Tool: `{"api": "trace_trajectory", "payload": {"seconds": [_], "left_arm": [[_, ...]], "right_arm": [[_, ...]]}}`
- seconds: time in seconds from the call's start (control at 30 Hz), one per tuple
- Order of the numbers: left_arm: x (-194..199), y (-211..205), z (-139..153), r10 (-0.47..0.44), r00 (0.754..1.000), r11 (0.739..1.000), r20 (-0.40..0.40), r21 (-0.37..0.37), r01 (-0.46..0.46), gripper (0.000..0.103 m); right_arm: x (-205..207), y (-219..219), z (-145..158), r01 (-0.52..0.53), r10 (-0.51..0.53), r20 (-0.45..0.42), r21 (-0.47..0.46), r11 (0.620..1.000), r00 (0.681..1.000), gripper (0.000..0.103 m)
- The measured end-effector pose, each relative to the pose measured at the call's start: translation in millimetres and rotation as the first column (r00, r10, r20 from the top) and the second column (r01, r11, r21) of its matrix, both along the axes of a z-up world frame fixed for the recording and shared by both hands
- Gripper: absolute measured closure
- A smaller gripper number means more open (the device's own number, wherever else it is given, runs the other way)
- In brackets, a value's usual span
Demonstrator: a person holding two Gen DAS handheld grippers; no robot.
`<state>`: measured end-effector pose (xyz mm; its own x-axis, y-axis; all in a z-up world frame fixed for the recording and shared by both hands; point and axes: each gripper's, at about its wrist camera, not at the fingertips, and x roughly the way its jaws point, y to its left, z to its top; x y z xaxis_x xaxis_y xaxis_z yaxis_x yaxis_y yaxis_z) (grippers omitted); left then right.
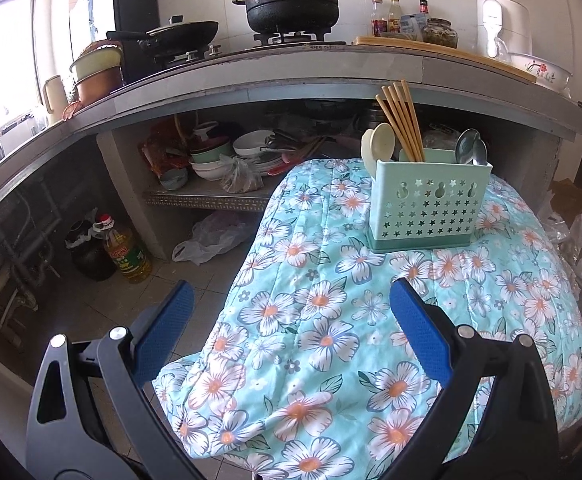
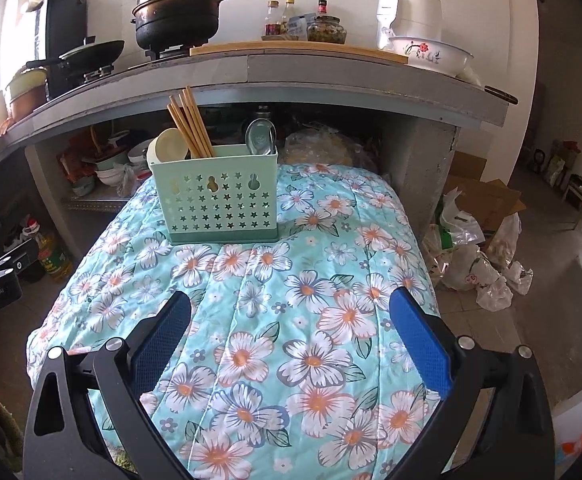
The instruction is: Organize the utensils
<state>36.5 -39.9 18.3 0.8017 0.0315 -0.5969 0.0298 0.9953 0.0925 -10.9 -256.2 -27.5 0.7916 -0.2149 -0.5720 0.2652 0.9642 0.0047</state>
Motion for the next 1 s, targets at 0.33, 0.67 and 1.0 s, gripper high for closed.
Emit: {"api": "trace_trajectory", "payload": {"seconds": [0.33,0.67,1.0], "left_arm": [[2.9,14.8,1.1,0.028,1.0,0.999,-0.011,-0.035,-0.028,0.008],[-0.7,9.1,3.2,0.001,1.0,0.999,0.001,-0.037,-0.001,0.008],[-2.4,11.8,6.1,-0.002,1.0,0.998,0.011,-0.059,0.003,0.008]], "right_arm": [[-1.1,-4.0,2.7,0.009,-0.009,0.008,0.008,1.0,1.0,0.006],[-2.3,-4.7,4.8,0.005,-0.006,0.017,0.007,1.0,1.0,0.006],[-2.6,-2.0,5.6,-0.005,0.005,0.021,-0.002,1.0,1.0,0.006]]}}
